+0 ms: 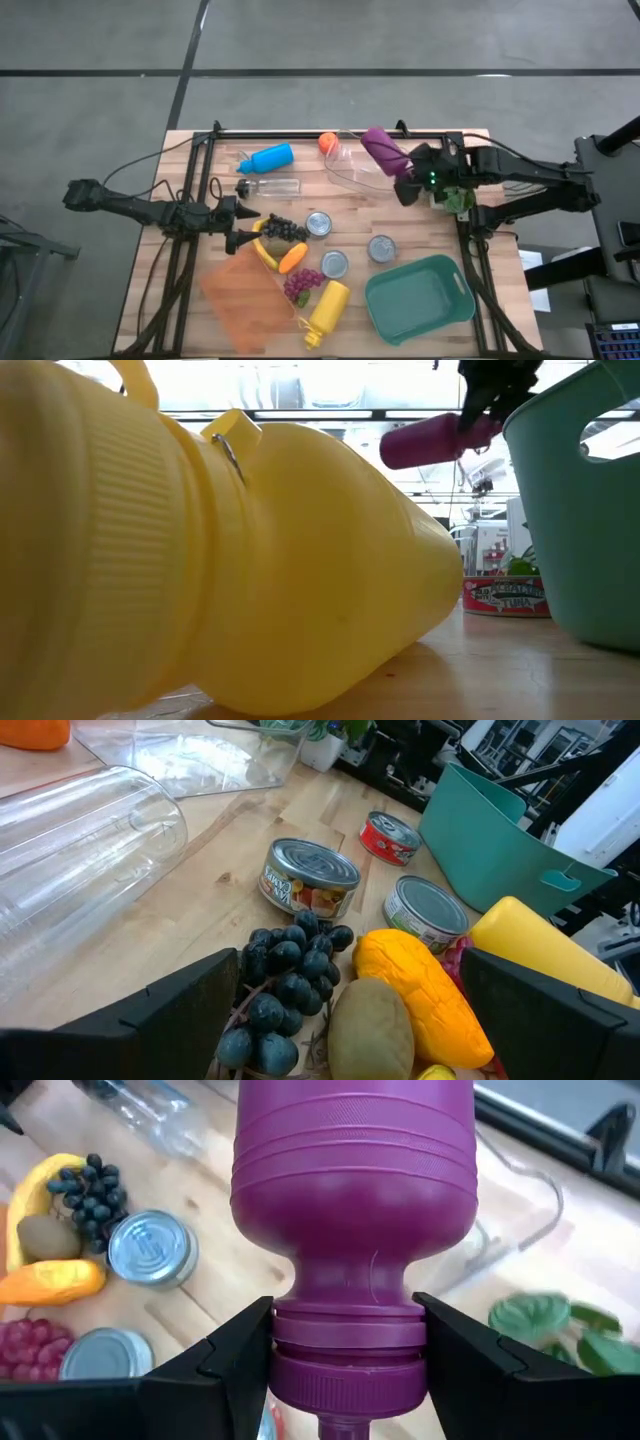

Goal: Pick & Place Food Item
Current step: Put the purple water bottle into the transparent bin

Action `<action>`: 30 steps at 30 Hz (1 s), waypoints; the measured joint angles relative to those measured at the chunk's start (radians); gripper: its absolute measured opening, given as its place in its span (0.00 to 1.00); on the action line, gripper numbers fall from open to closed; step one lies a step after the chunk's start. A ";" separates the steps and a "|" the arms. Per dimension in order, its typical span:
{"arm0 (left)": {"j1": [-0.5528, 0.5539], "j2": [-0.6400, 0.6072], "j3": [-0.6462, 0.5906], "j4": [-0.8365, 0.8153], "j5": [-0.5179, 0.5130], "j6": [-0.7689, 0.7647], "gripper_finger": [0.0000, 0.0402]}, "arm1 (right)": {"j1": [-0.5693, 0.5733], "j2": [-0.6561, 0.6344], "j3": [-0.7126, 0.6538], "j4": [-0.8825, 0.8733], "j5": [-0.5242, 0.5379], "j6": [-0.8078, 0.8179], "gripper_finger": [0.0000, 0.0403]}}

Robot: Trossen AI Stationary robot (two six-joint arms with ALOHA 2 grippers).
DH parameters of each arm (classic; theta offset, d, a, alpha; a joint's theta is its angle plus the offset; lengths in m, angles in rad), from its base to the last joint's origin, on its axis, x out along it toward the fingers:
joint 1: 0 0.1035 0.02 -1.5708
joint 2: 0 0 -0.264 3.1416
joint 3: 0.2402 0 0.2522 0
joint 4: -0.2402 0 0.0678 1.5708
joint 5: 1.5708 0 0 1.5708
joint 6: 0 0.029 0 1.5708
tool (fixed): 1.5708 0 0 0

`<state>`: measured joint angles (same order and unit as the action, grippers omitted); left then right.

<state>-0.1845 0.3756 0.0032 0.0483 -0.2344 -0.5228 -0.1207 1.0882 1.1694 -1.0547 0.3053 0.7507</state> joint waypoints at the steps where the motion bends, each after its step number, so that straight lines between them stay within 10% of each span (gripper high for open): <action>1: 0.000 0.000 0.000 0.000 0.000 0.000 0.96 | -0.008 0.005 0.000 0.010 -0.001 -0.016 0.50; 30: 0.000 0.000 0.000 0.000 0.000 0.000 0.96 | -0.329 0.061 0.034 -0.267 -0.337 -0.179 0.50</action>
<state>-0.1848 0.3752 0.0032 0.0483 -0.2340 -0.5228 -0.4500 1.1496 1.2035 -1.3218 -0.0315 0.5719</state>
